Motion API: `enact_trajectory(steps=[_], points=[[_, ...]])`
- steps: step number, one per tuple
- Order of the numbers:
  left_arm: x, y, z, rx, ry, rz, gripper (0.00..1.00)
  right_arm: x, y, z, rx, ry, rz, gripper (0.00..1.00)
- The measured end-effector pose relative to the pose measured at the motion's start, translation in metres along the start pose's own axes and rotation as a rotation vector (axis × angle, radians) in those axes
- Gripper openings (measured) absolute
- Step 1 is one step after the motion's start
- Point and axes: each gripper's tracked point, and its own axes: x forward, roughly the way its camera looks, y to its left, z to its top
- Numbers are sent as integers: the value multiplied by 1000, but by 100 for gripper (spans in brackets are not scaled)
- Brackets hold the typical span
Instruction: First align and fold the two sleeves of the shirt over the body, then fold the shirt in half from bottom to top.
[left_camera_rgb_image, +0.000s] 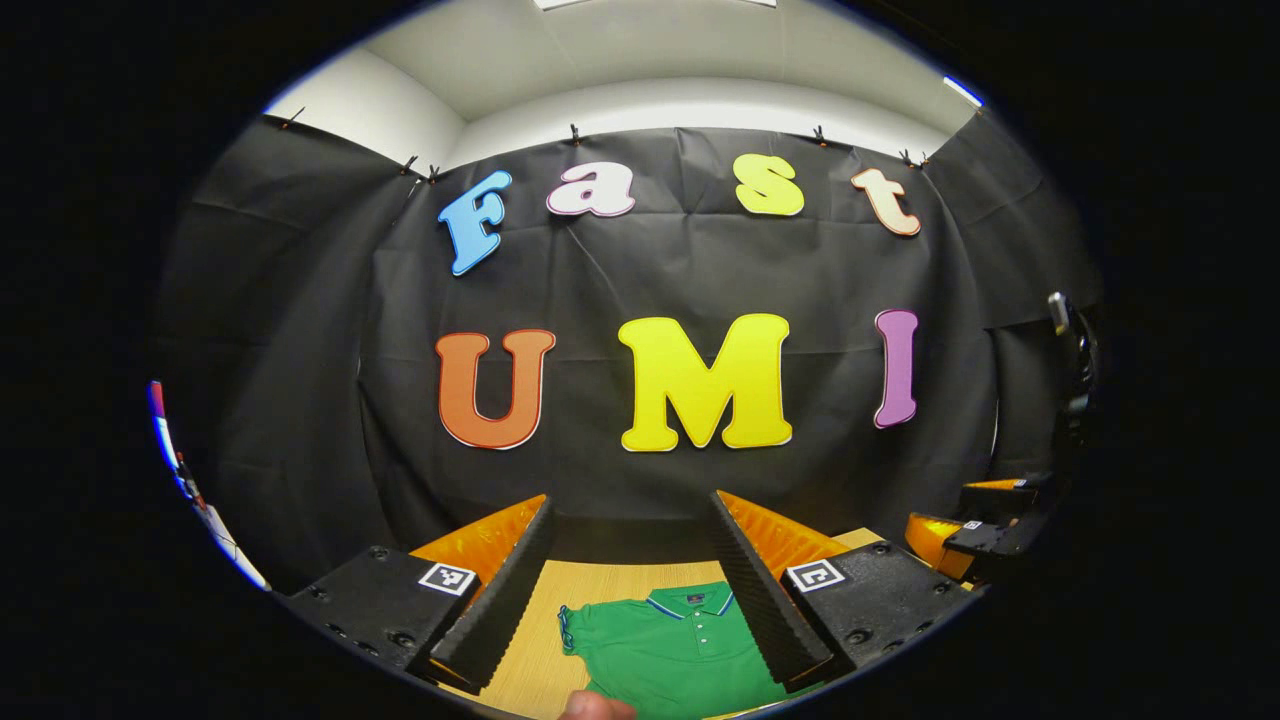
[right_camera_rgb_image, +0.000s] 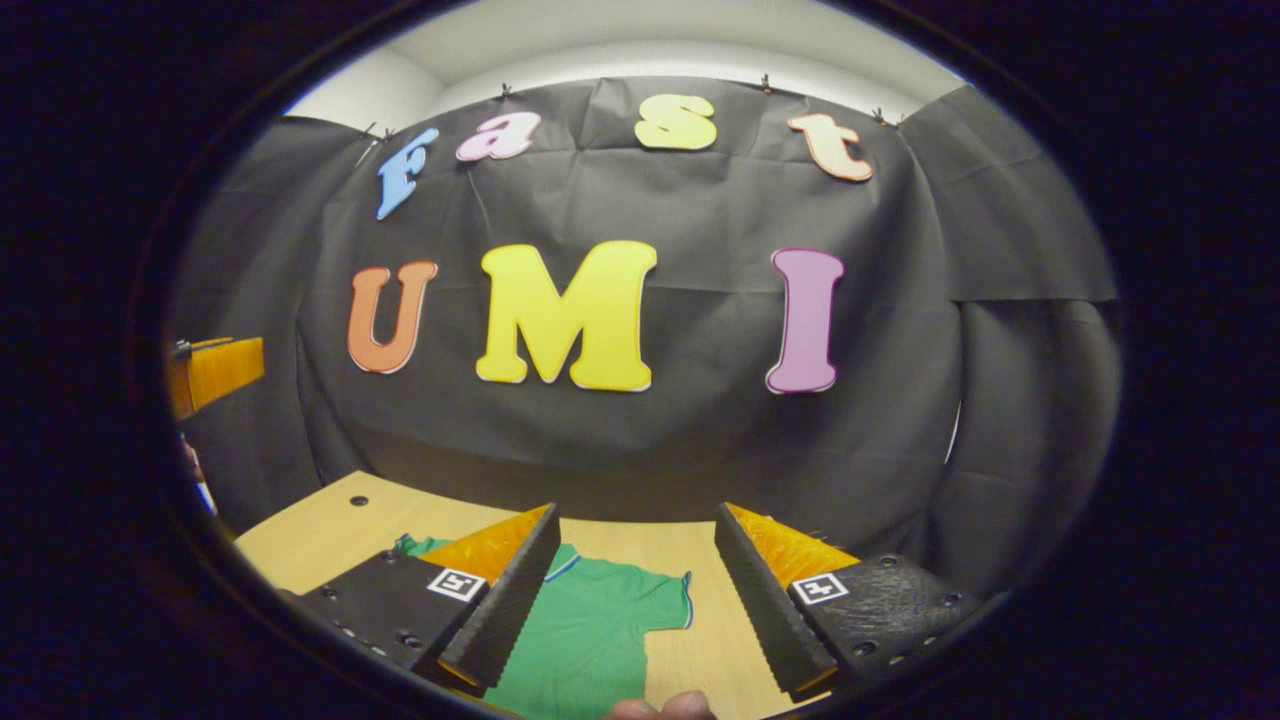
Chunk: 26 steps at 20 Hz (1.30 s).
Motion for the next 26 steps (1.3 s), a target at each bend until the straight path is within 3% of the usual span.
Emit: enact_trajectory(steps=[9,13,17,26], points=[[26,-7,-10,8,22,23,97,102,-45,-92,-6,221,-1,97],[36,-9,-20,6,47,28,97,148,-50,-140,12,334,43,95],[41,-6,-34,5,89,51,97,191,-60,-186,13,416,37,97],[45,6,-53,30,136,102,97,243,-68,-273,15,575,37,95]])
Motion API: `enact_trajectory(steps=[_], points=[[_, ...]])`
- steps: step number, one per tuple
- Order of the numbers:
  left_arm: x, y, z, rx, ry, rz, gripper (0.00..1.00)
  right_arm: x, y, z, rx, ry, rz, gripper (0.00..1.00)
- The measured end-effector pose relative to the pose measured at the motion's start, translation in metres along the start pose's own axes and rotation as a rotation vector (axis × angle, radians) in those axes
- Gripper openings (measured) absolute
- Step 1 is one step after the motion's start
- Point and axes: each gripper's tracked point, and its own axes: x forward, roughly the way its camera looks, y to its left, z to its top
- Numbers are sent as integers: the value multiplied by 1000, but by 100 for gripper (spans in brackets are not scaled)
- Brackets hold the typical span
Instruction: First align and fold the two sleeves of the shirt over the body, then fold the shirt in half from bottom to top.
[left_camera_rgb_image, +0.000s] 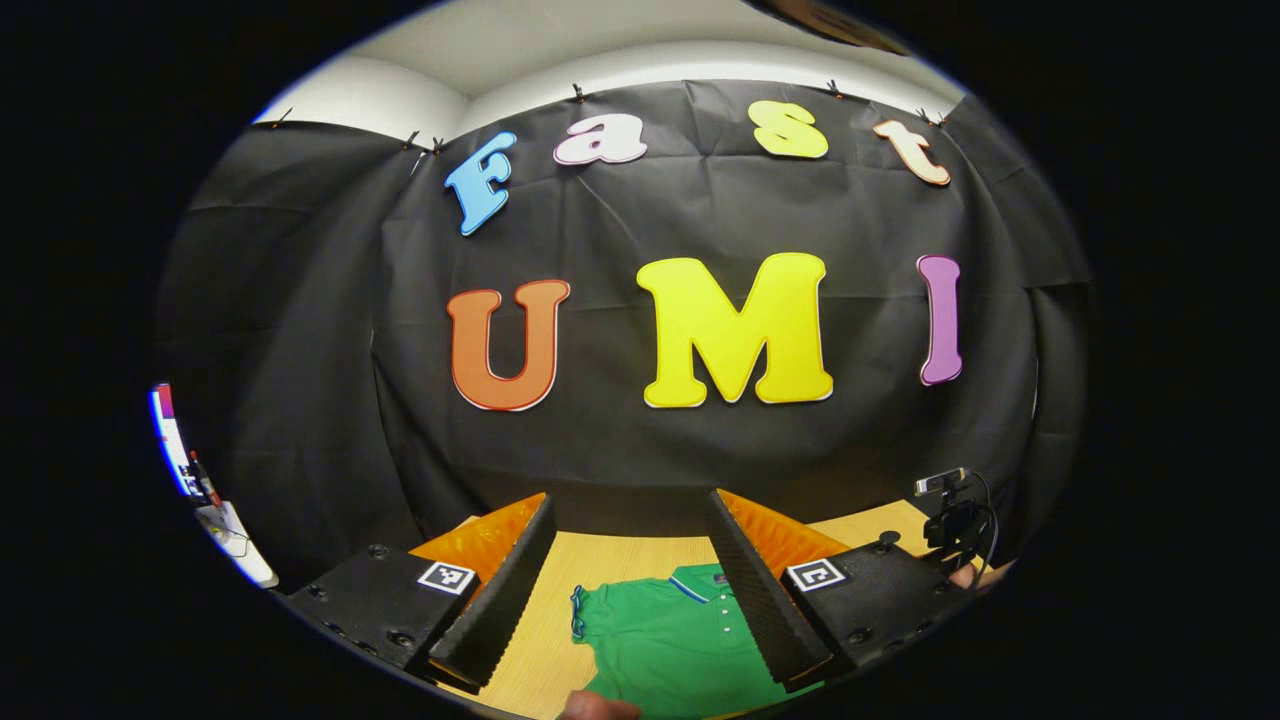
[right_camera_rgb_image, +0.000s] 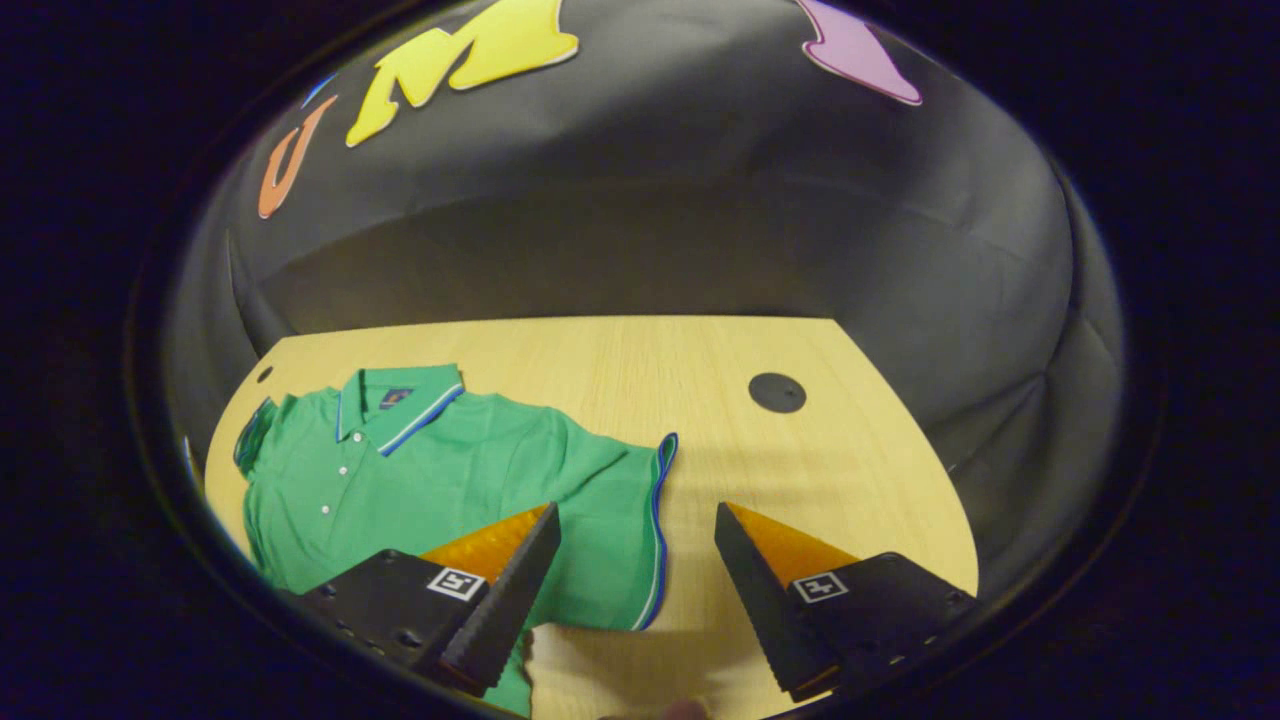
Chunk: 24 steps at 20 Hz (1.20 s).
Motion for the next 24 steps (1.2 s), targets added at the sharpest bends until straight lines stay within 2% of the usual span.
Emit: enact_trajectory(steps=[6,7,8,12,13,15,17,18,24], points=[[-1,2,-16,11,45,13,98,19,4,-9,23,45,14,94],[-1,1,-17,9,49,11,98,22,5,-13,41,65,18,88],[-1,0,-19,11,53,12,98,22,3,-14,46,73,9,72],[-2,-7,-23,14,70,-4,97,24,5,-13,73,90,23,39],[-2,-9,-23,14,69,-8,97,23,5,-12,85,92,29,34],[-2,-11,-21,20,63,-15,97,24,7,-13,99,98,36,11],[-2,-12,-19,23,60,-20,97,23,7,-11,101,97,41,8],[-3,-10,-20,23,60,-19,98,25,8,-12,96,92,42,0],[-6,1,-22,13,63,0,98,5,17,16,85,26,57,0]])
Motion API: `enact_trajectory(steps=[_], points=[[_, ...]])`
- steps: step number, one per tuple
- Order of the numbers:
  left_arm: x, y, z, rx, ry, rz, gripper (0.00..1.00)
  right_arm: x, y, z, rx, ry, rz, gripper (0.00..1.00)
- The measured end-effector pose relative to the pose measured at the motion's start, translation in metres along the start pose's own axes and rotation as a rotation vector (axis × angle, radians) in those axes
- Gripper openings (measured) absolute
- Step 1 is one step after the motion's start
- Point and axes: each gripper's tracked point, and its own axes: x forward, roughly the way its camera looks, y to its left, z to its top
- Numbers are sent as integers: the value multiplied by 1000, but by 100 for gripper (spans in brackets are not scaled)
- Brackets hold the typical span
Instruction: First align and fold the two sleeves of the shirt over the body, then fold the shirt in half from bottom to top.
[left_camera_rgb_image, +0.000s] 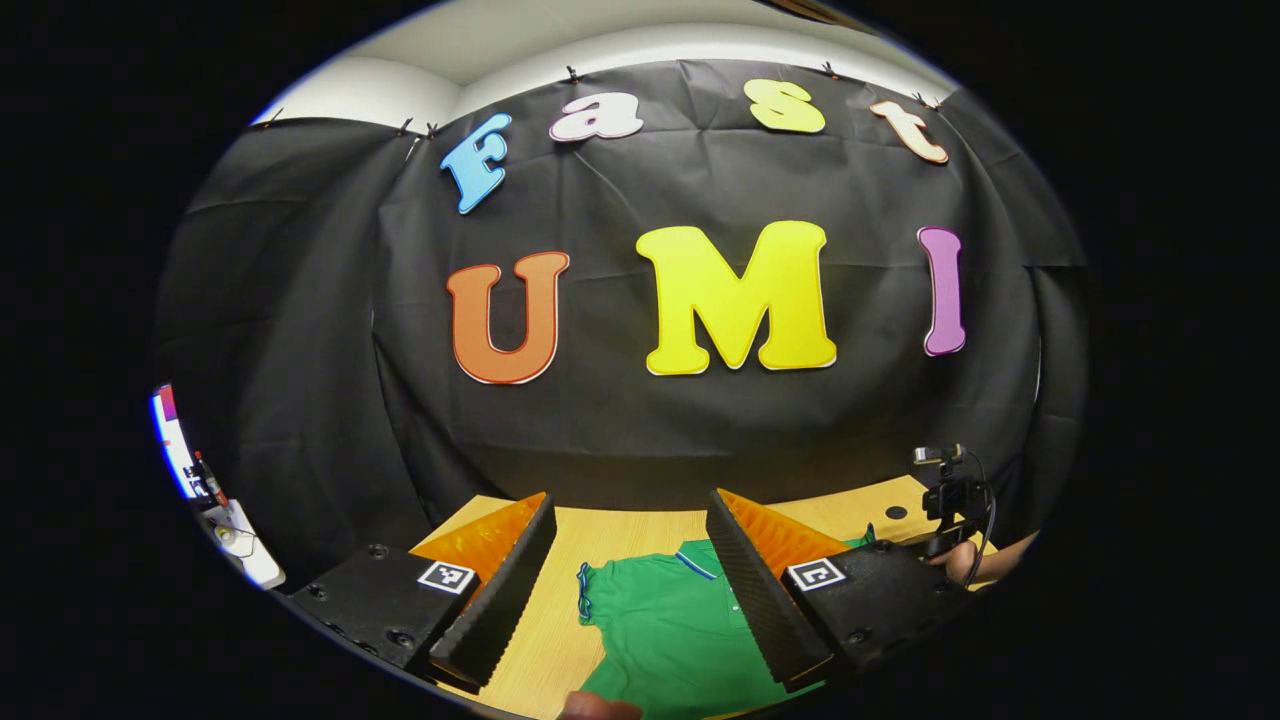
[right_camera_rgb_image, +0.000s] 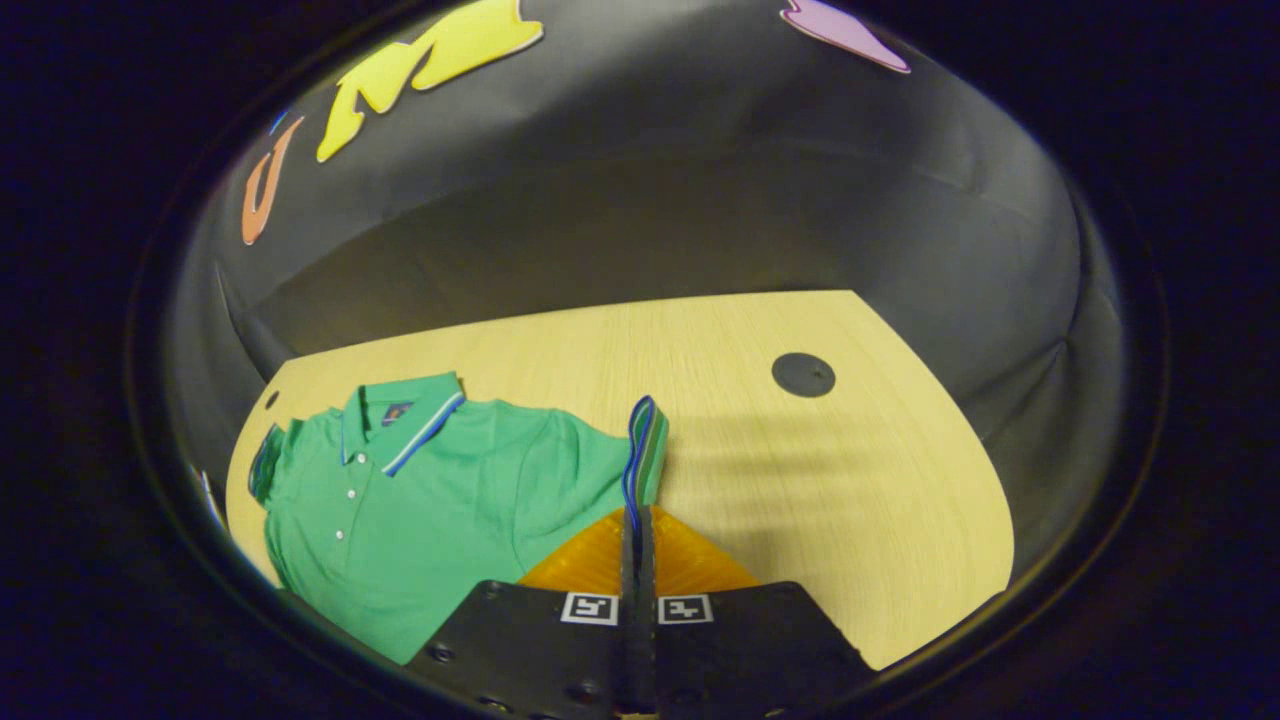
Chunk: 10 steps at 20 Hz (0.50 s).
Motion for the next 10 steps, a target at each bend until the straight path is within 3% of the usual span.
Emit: enact_trajectory(steps=[5,10], points=[[-3,7,2,-11,-9,4,97,-22,36,26,-2,-38,37,0],[-10,25,-2,-30,-5,34,97,-32,108,36,-38,-40,101,0]])
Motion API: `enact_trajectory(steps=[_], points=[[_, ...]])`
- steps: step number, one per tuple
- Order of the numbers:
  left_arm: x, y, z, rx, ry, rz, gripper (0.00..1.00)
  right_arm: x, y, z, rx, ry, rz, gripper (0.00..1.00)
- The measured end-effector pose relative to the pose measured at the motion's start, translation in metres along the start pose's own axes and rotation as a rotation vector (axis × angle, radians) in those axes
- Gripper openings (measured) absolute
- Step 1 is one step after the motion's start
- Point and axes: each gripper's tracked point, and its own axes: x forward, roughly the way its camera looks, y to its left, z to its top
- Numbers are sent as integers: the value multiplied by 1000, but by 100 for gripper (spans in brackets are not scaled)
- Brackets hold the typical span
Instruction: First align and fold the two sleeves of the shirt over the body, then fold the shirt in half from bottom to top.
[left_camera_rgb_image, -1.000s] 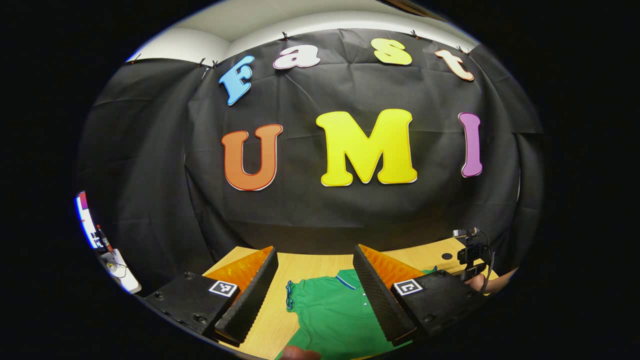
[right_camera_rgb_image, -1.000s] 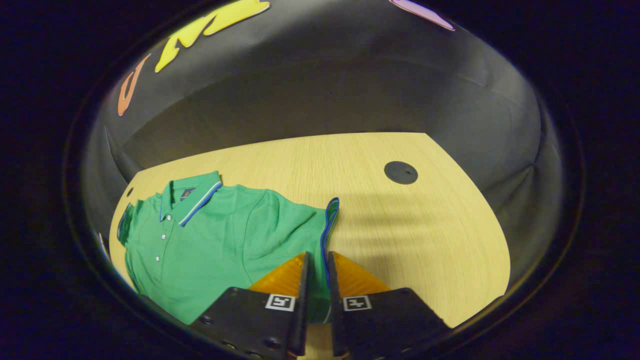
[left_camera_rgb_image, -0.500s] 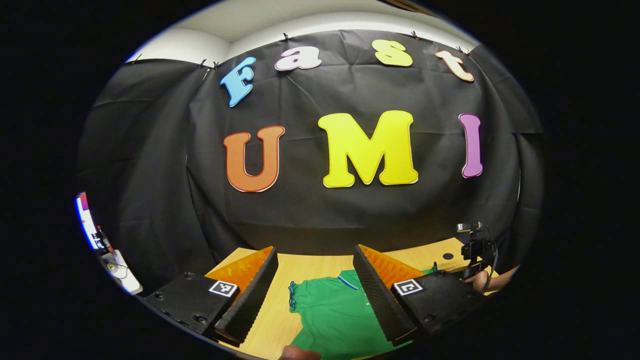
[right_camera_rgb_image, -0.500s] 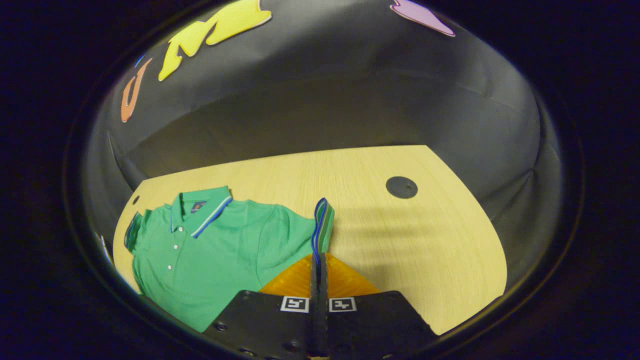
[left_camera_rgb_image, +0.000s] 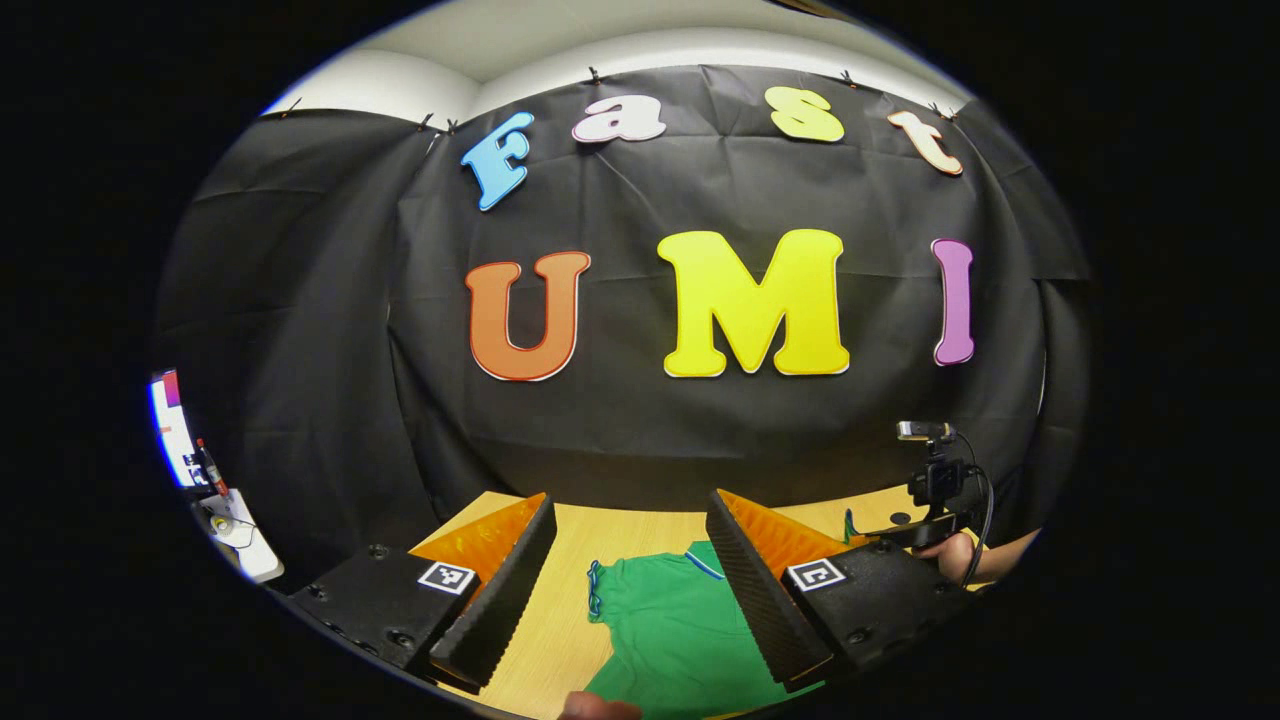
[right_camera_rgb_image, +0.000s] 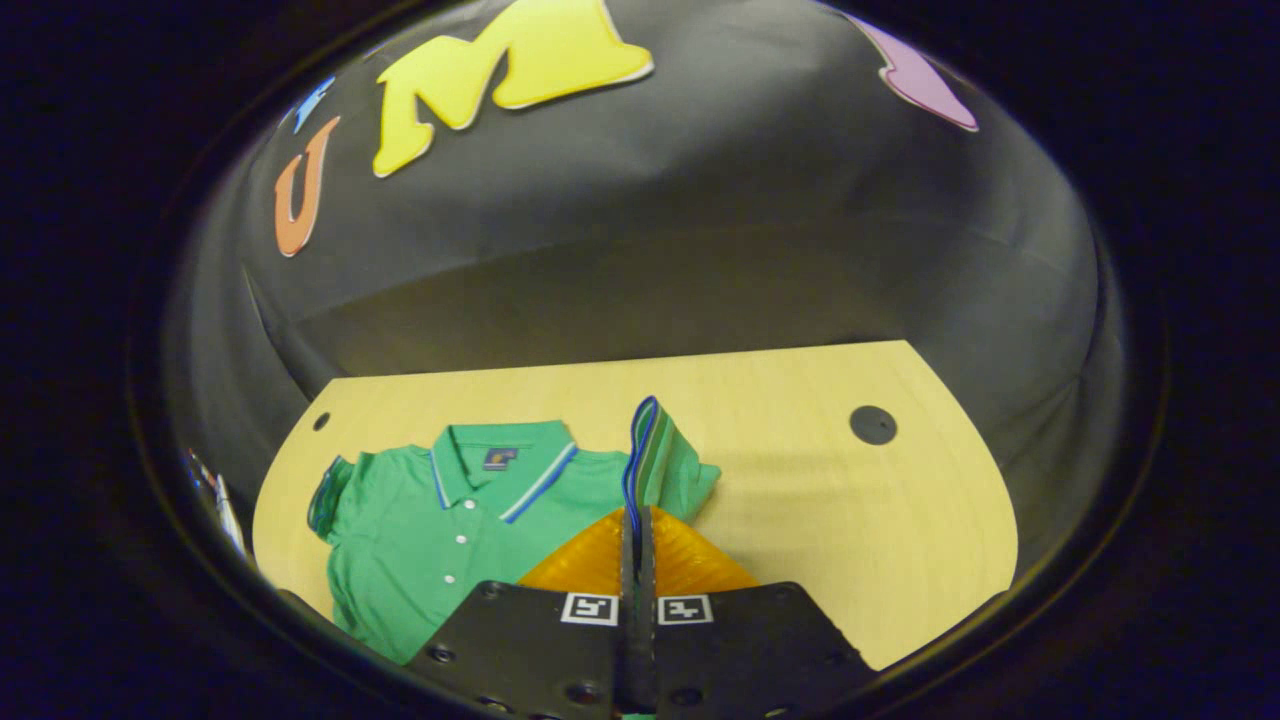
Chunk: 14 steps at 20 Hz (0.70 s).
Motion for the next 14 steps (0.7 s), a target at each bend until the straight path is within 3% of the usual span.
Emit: enact_trajectory(steps=[6,11,12,14], points=[[-11,36,1,3,-5,70,97,22,77,-12,-46,53,59,0],[-20,58,-7,-19,18,117,97,34,118,-23,-53,83,112,0],[-22,62,-7,-19,19,125,97,32,123,-24,-45,85,124,3],[-22,65,-7,-22,18,133,97,30,129,-25,-40,79,144,27]])
